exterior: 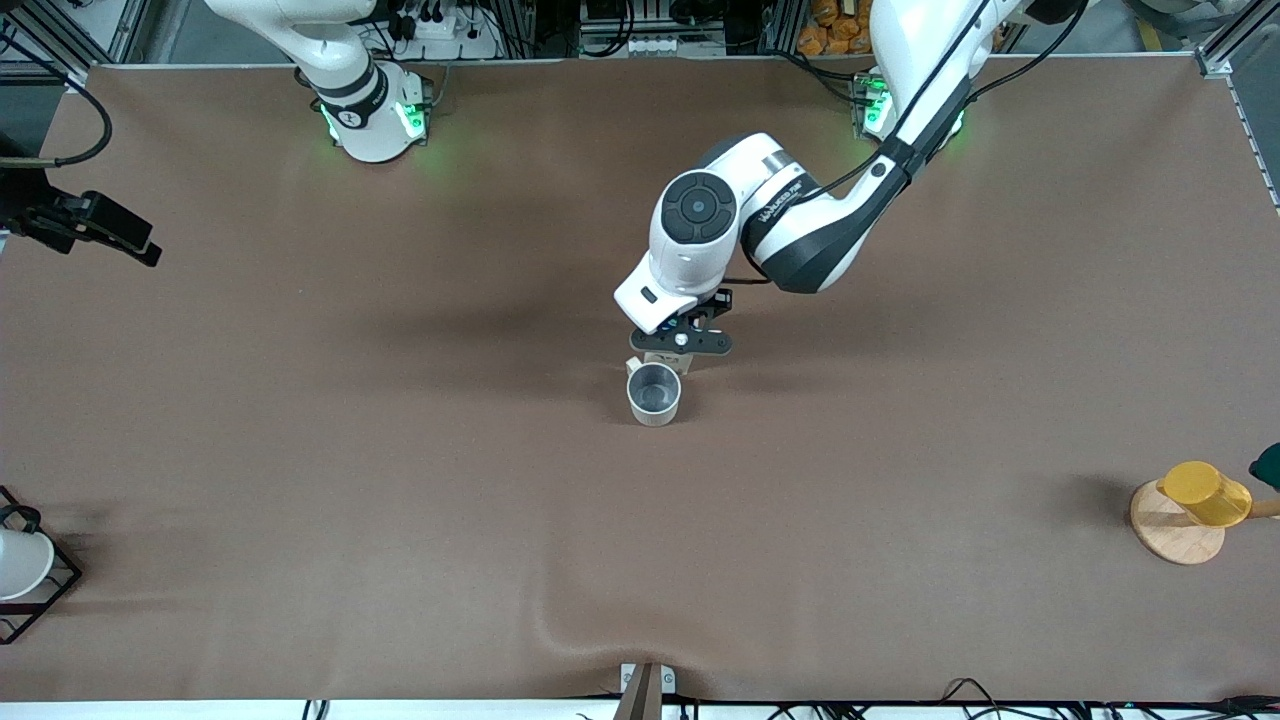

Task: Place milk next to cup
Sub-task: 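Move the milk carton with the left gripper over beside the mug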

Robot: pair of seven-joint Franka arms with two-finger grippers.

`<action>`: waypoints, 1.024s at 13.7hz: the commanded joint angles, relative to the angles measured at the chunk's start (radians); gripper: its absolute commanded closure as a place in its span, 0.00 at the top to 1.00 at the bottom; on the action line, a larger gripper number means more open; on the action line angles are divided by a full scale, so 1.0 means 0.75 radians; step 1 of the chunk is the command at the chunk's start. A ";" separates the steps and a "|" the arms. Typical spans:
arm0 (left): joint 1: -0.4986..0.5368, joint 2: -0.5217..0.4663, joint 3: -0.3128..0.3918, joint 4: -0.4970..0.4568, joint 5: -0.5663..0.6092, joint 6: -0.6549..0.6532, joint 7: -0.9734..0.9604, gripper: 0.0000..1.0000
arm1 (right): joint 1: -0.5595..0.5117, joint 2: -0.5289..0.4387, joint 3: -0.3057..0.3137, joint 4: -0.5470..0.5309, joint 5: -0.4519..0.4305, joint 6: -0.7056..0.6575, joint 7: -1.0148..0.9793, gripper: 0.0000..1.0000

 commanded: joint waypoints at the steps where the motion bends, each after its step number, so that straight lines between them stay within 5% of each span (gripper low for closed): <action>1: -0.024 0.058 0.016 0.044 0.058 0.022 -0.065 0.30 | 0.001 -0.011 0.001 0.003 0.020 -0.011 0.003 1.00; 7: -0.045 0.077 0.012 0.044 0.060 0.024 -0.087 0.42 | 0.001 -0.013 -0.001 0.001 0.018 -0.011 -0.003 1.00; 9: -0.045 0.079 0.012 0.044 0.058 0.032 -0.087 0.57 | 0.001 -0.007 -0.001 -0.001 0.018 -0.009 -0.003 1.00; 11: -0.045 0.079 0.012 0.044 0.058 0.032 -0.122 1.00 | 0.001 -0.009 -0.001 -0.001 0.018 -0.009 -0.003 1.00; 14: -0.045 0.056 0.010 0.044 0.056 0.030 -0.134 1.00 | 0.019 -0.005 -0.001 -0.003 0.014 -0.005 -0.003 1.00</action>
